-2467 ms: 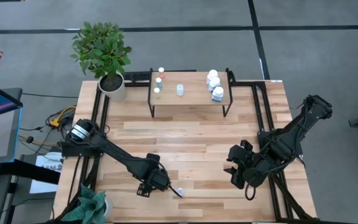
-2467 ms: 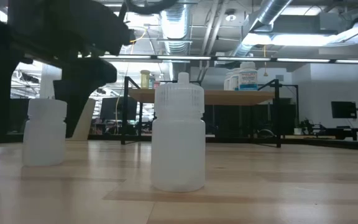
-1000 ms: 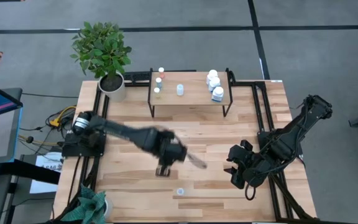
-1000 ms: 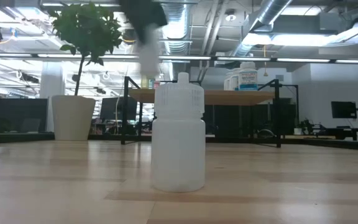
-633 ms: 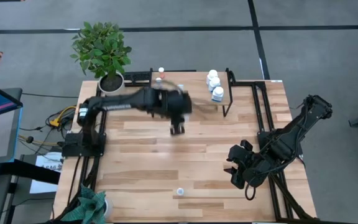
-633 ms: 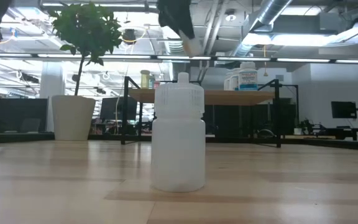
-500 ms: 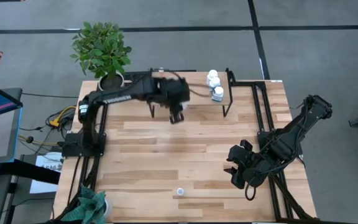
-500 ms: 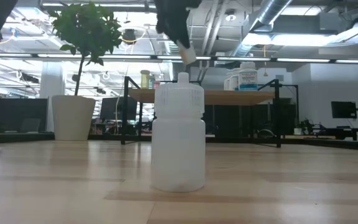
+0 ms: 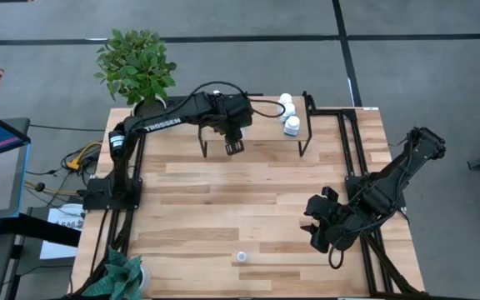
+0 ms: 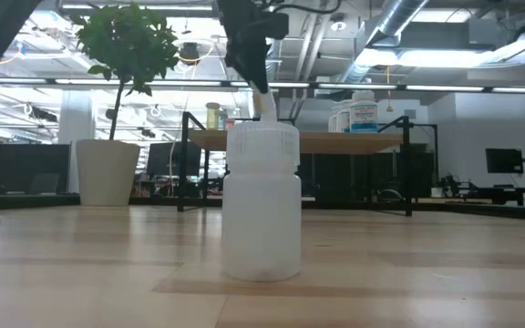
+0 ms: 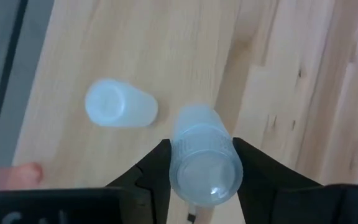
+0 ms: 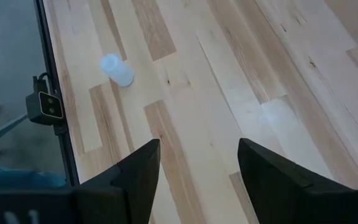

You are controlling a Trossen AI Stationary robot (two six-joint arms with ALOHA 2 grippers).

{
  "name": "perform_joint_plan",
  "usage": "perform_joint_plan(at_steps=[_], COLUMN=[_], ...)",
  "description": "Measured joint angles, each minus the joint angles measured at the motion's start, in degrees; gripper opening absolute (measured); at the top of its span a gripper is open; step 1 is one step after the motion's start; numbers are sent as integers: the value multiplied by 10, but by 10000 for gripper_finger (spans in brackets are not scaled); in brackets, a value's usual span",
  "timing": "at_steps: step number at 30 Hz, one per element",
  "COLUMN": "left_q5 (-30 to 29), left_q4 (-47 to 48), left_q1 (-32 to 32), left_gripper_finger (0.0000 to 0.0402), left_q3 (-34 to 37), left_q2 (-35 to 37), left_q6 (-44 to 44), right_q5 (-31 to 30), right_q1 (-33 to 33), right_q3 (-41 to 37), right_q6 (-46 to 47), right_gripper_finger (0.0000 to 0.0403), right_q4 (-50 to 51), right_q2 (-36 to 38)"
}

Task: Pick and place medicine bottles onto shelf by color
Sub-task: Put the left transparent pill bottle on the shelf

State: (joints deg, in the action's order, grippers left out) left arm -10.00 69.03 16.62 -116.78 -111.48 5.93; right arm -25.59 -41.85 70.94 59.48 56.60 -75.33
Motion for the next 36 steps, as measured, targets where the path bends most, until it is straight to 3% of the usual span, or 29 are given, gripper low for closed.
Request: perform_joint_plan(at_steps=[24, 36], left_q5=[-10, -35], left_q4=[-27, -34], left_q1=[24, 24], left_gripper_finger=[124, 195], left_q3=[1, -8], left_q2=[-41, -40], left_q6=[69, 80], right_q5=[0, 0], right_q1=[0, 0], right_q3=[0, 0], right_q6=[0, 1], right_gripper_finger=[240, 240], right_q4=[-1, -1], right_q2=[0, 0])
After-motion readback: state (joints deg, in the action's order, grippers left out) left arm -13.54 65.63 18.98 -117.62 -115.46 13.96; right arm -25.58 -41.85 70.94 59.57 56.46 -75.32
